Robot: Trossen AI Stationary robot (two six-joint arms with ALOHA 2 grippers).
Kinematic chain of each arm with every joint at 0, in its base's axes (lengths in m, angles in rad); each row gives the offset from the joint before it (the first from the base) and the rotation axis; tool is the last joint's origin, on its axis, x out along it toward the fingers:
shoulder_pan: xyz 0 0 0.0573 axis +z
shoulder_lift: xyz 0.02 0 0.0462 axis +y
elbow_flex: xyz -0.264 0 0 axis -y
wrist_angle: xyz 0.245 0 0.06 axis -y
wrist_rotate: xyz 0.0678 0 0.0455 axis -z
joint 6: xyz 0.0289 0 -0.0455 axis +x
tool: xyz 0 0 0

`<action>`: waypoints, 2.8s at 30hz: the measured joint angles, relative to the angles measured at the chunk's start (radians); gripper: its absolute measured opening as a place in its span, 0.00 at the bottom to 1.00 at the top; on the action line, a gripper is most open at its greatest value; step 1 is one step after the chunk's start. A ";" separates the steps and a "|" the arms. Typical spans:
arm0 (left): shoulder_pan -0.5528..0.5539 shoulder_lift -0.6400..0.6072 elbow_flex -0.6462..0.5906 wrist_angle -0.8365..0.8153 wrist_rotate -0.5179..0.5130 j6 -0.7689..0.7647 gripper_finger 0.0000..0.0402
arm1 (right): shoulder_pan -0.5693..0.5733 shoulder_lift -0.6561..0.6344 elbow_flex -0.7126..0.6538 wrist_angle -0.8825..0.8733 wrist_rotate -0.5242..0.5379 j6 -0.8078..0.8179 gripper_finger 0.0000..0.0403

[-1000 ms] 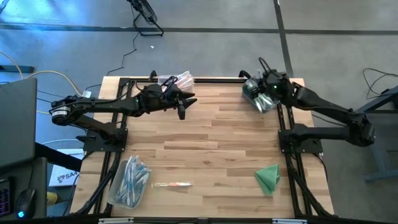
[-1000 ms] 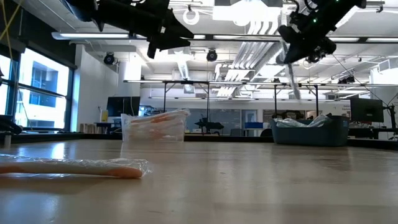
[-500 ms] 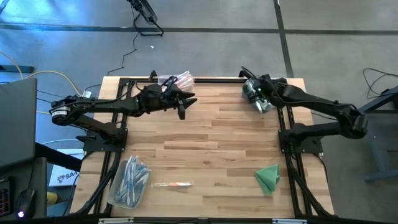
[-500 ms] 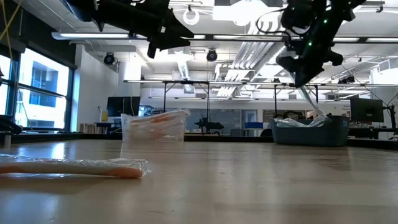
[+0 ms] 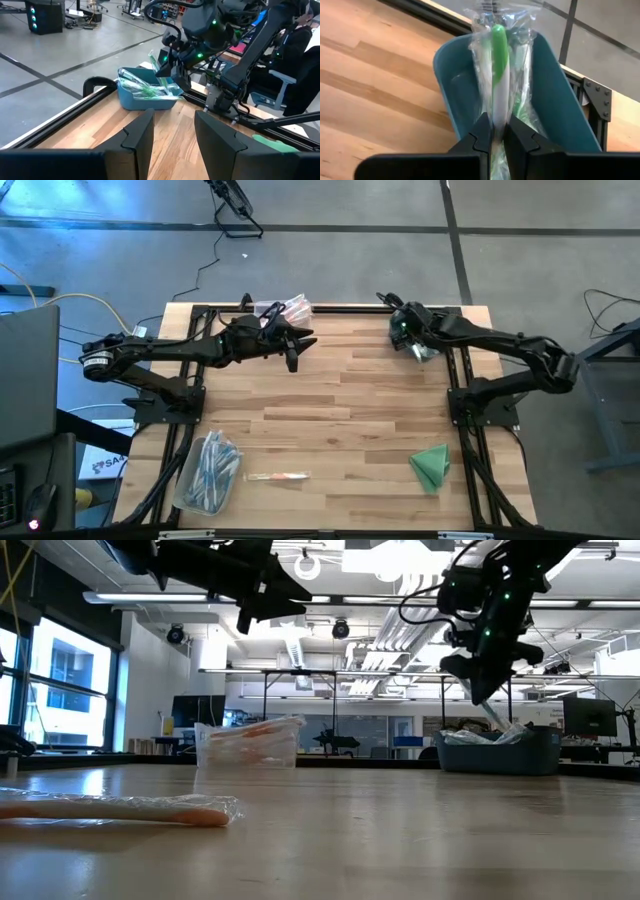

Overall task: Pick & Place Toothbrushes
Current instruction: Put the green toothbrush into the blue bin, then put the orange toothbrush into the transparent bin

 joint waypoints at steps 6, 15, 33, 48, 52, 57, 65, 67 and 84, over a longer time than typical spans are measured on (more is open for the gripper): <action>0.000 0.000 0.000 -0.002 0.000 0.000 0.35 | -0.020 -0.002 0.000 -0.003 -0.026 -0.002 0.05; 0.000 0.000 0.000 -0.004 0.001 0.000 0.35 | -0.020 -0.002 0.000 -0.010 -0.030 0.021 0.10; 0.000 0.000 0.000 -0.004 0.001 0.000 0.35 | -0.020 -0.003 0.000 -0.012 -0.052 0.026 0.40; 0.000 0.000 0.000 -0.005 0.001 0.000 0.35 | -0.019 -0.019 0.000 -0.010 -0.131 0.023 0.43; 0.000 0.000 0.001 -0.006 0.001 0.000 0.35 | -0.019 -0.040 0.000 -0.009 -0.139 0.023 0.43; 0.000 0.000 0.001 -0.007 0.001 0.003 0.35 | -0.019 -0.084 0.000 0.003 -0.185 0.023 0.43; 0.000 0.000 0.001 -0.007 0.001 0.003 0.35 | -0.019 -0.190 0.000 0.115 -0.326 0.015 0.43; 0.000 0.000 0.001 -0.007 0.001 0.003 0.35 | -0.019 -0.219 0.000 0.140 -0.327 0.012 0.43; 0.000 0.000 0.001 -0.007 0.001 0.004 0.35 | -0.019 -0.341 0.000 0.450 -0.648 0.071 0.43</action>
